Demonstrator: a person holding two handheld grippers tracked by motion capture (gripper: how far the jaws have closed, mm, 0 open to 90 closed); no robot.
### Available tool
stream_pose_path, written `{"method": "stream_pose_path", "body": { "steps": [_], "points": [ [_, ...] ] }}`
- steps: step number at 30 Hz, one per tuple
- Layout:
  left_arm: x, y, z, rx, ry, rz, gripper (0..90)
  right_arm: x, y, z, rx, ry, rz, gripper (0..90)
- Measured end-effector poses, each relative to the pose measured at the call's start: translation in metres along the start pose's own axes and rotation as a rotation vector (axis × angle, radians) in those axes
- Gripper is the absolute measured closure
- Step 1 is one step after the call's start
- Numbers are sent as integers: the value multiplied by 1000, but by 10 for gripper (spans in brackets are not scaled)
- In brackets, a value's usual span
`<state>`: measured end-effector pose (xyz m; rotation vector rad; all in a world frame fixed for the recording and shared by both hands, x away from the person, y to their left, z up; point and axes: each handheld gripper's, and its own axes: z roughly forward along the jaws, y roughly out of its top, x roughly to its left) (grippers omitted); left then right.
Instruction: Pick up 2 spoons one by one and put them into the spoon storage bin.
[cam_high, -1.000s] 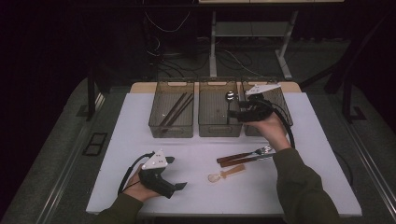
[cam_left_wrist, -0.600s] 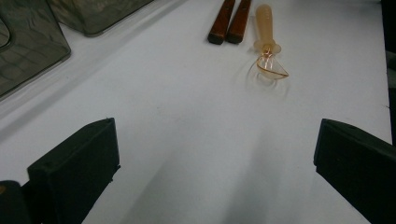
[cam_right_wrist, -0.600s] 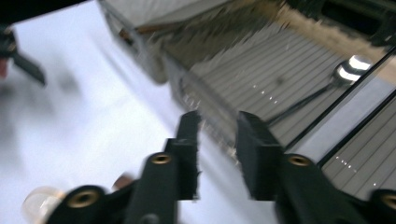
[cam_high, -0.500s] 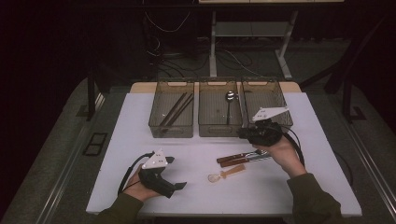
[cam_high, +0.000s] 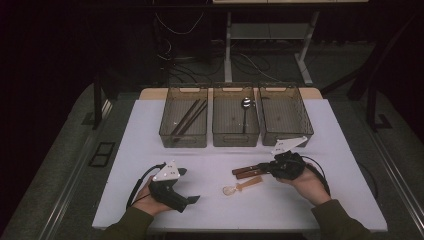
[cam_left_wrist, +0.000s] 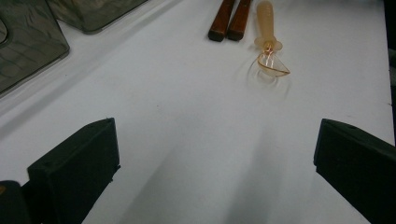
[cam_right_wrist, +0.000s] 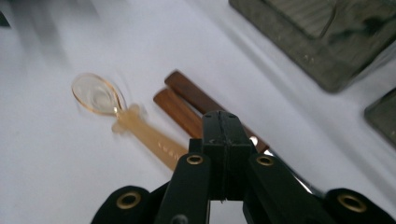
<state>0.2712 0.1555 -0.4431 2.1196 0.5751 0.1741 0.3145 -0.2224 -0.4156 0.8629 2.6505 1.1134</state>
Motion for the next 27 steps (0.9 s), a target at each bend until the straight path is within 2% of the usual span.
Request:
{"method": "stream_pose_path", "body": {
  "steps": [3, 6, 13, 20, 21, 22, 23, 27],
  "points": [
    [0, 0, 0, -1, -1, 1, 0, 1, -4, 1, 10, 6, 11, 898],
    [0, 0, 0, 1, -1, 3, 0, 6, -3, 4, 1, 30, -16, 893],
    [-1, 0, 1, -2, -4, 3, 0, 17, 4, 14, -5, 96, -58, 733],
    [-1, 0, 2, -3, -5, -1, 0, 29, 11, 27, 22, 162, -96, 673],
    [-1, 0, 2, -3, -5, -1, 0, 31, 12, 29, 30, 167, -109, 665],
    [-2, 0, 2, -9, -4, -8, 0, 30, 13, 32, 39, 164, -151, 656],
    [-2, 0, 2, -9, -5, -9, 0, 32, 13, 34, 44, 169, -149, 653],
    [-2, 0, 2, -8, -5, -10, 0, 34, 14, 42, 60, 184, -197, 631]
  ]
}}
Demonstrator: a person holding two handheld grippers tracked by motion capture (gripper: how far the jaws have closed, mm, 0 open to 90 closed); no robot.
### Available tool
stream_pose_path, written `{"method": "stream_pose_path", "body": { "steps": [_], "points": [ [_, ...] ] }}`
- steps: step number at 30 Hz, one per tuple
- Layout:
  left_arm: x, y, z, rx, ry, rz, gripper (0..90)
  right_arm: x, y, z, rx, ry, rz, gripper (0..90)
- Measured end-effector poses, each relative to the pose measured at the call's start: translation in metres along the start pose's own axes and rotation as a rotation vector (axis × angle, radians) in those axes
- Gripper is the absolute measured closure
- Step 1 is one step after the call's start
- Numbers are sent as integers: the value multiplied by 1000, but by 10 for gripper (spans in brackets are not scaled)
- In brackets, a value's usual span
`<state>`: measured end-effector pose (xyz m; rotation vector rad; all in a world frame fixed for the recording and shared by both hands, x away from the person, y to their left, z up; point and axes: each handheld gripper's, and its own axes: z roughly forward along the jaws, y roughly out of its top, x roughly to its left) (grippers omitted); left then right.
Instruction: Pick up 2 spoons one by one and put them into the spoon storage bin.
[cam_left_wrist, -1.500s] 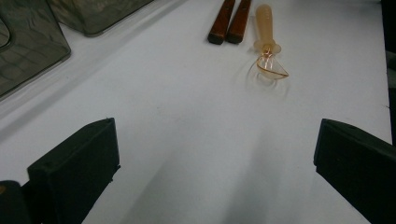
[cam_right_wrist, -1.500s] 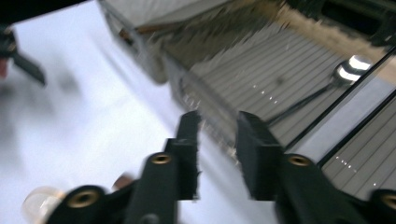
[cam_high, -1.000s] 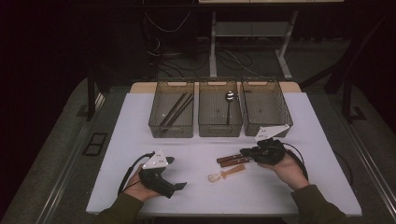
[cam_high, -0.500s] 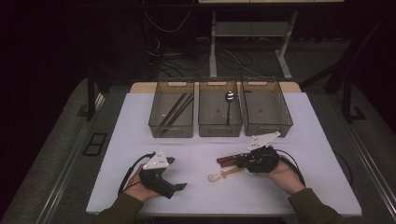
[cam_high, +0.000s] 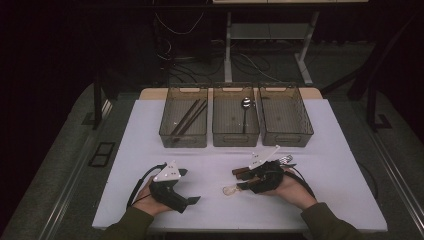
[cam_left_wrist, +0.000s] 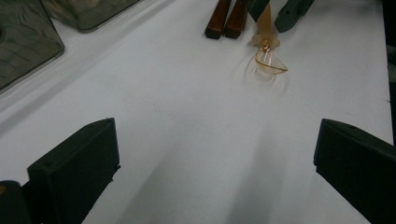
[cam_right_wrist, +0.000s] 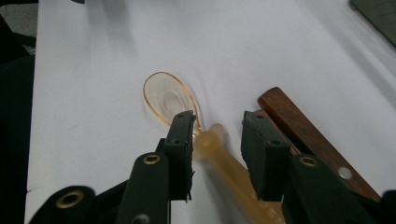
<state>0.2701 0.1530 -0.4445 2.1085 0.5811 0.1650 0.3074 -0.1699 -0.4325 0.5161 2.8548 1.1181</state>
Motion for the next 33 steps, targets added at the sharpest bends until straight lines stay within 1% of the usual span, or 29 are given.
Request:
{"method": "stream_pose_path", "body": {
  "steps": [1, 3, 4, 6, 8, 11, 13, 14, 17, 18, 19, 24, 27, 29, 31, 33],
  "points": [
    [0, 0, 0, 1, 0, 1, 0, 1, 1, 2, 2, 2, 7, 626],
    [0, 0, 0, 1, 0, 1, 0, 1, 1, 4, 13, 6, -11, 622],
    [0, 0, 0, 1, 0, 0, 0, 2, 1, 6, 14, 7, 0, 618],
    [0, 0, 0, 1, 0, 1, 0, 1, 1, 9, 30, 9, -18, 609],
    [0, 0, 0, 2, -1, 2, 0, 2, 1, 11, 39, 15, -15, 602],
    [0, 0, 0, 2, 0, 2, 0, 2, 0, 14, 51, 9, -50, 604],
    [0, 0, 0, 2, 0, 2, 0, 4, 0, 13, 55, -1, -61, 617],
    [0, 0, 0, 3, 0, 2, 0, 4, -1, 14, 51, -4, -87, 621],
    [0, 0, 0, 4, 1, 2, 0, 7, -1, 14, 54, -12, -114, 633],
    [0, 0, 0, 4, 1, 3, 0, 7, -1, 14, 56, -14, -113, 636],
    [0, 0, 0, 4, 1, 2, 0, 7, -1, 14, 54, -15, -128, 640],
    [0, 0, 0, 5, 3, 4, 0, 11, -2, 13, 60, -16, -159, 656],
    [0, 0, 0, 4, 3, 3, 0, 14, -2, 12, 61, -17, -189, 677],
    [0, 0, 0, 5, 4, 3, 0, 15, -2, 12, 64, -16, -195, 690],
    [0, 0, 0, 5, 4, 4, 0, 15, -2, 12, 62, -17, -218, 705],
    [0, 0, 0, 6, 4, 4, 0, 16, -2, 12, 64, -11, -225, 729]
  ]
}}
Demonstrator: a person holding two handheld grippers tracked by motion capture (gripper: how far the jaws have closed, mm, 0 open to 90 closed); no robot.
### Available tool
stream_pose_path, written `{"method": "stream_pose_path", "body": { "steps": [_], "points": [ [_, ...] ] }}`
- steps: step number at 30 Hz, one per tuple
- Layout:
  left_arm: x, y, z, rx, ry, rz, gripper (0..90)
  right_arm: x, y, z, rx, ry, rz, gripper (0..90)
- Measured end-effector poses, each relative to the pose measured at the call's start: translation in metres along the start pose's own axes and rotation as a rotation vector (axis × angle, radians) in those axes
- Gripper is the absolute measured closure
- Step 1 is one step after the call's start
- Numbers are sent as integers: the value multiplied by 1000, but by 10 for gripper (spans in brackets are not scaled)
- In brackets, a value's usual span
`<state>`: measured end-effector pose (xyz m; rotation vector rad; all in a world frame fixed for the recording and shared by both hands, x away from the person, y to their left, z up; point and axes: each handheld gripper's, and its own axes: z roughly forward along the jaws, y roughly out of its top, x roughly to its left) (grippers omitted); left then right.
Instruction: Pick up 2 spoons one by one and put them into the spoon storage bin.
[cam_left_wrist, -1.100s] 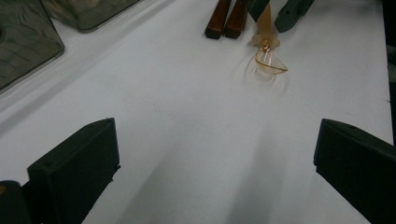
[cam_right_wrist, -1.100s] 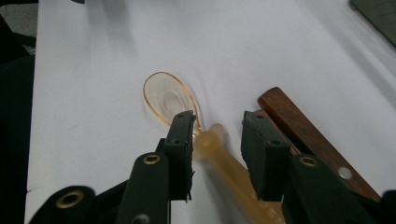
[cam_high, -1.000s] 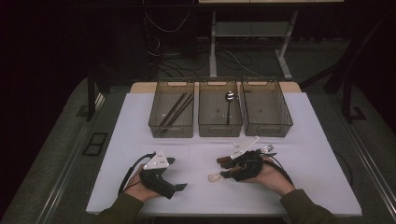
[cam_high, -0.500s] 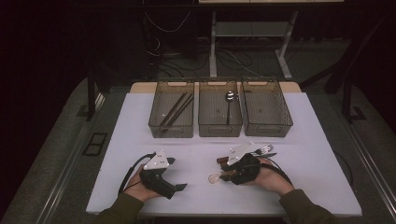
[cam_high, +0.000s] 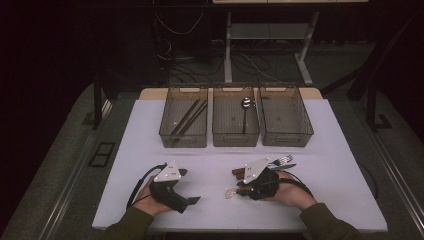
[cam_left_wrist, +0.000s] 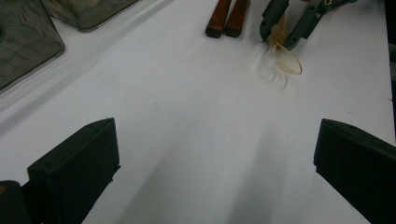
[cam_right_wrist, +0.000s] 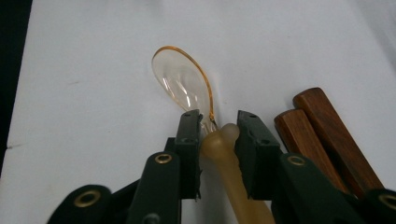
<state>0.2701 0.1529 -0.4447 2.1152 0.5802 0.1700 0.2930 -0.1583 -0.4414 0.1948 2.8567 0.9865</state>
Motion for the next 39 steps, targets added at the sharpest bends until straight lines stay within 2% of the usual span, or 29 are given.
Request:
{"method": "stream_pose_path", "body": {
  "steps": [2, 12, 15, 21, 23, 31, 32, 33, 34, 39],
  "points": [
    [0, 0, 0, 0, 0, 0, 0, 0, 0, 0, 0, 11, -9, 757],
    [0, 0, 0, -2, -1, 0, 0, 1, 0, 0, -1, 13, -12, 767],
    [0, 0, 0, -5, -1, 0, 0, -1, 0, -1, -2, 15, -1, 767],
    [0, 0, -1, -7, -4, 1, 0, -4, -1, -7, -14, 18, 50, 766],
    [0, 0, -1, -9, -5, 1, 0, -6, -2, -8, -18, 2, 46, 766],
    [0, 0, -1, -12, -4, 2, 0, -11, -4, -20, -53, -33, 107, 765],
    [0, 0, -1, -12, -4, 2, 0, -9, -4, -22, -57, -30, 153, 765],
    [0, 0, -1, -13, -4, 2, 0, -13, -5, -23, -59, -46, 127, 765],
    [0, 0, -1, -14, -6, 2, 0, -11, -5, -25, -69, -43, 177, 764],
    [0, 0, -1, -15, -12, 4, 0, -17, -6, -33, -113, -77, 245, 764]
  ]
}}
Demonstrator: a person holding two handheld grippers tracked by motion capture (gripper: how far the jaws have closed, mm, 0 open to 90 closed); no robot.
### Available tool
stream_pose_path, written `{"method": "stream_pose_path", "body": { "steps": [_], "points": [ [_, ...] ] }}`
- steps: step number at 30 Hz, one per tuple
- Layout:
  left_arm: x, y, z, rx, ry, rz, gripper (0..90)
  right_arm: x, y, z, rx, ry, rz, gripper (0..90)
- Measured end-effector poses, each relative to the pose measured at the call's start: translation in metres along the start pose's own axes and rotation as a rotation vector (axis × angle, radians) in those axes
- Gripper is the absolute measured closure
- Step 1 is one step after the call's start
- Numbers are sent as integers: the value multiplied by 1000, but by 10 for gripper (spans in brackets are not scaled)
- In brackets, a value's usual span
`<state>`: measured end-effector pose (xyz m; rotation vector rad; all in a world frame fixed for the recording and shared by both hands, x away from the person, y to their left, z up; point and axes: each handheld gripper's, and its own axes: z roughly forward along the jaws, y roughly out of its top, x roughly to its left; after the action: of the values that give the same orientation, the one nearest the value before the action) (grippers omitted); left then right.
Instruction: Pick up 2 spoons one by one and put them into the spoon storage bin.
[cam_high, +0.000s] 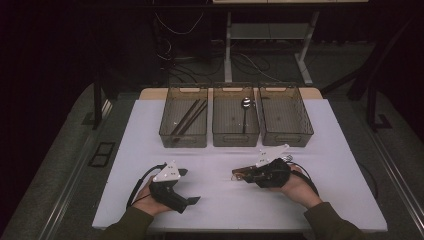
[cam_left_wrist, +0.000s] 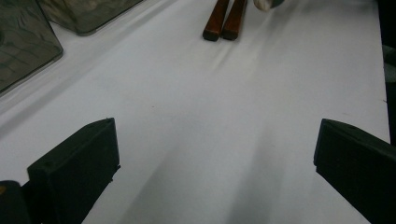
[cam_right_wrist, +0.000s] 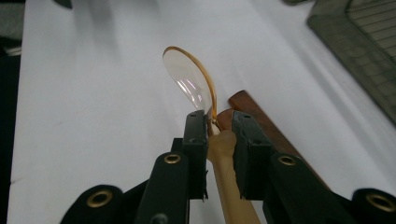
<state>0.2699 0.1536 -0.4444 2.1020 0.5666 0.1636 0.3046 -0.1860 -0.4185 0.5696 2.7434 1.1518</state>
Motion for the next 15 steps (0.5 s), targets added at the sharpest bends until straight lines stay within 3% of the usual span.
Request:
{"method": "stream_pose_path", "body": {
  "steps": [4, 15],
  "points": [
    [0, 0, 0, 0, 0, 1, 0, -3, 2, -4, -18, -37, 50, 764],
    [1, 0, 1, 3, 1, 7, 0, -16, 9, -11, -62, -131, 121, 763]
  ]
}}
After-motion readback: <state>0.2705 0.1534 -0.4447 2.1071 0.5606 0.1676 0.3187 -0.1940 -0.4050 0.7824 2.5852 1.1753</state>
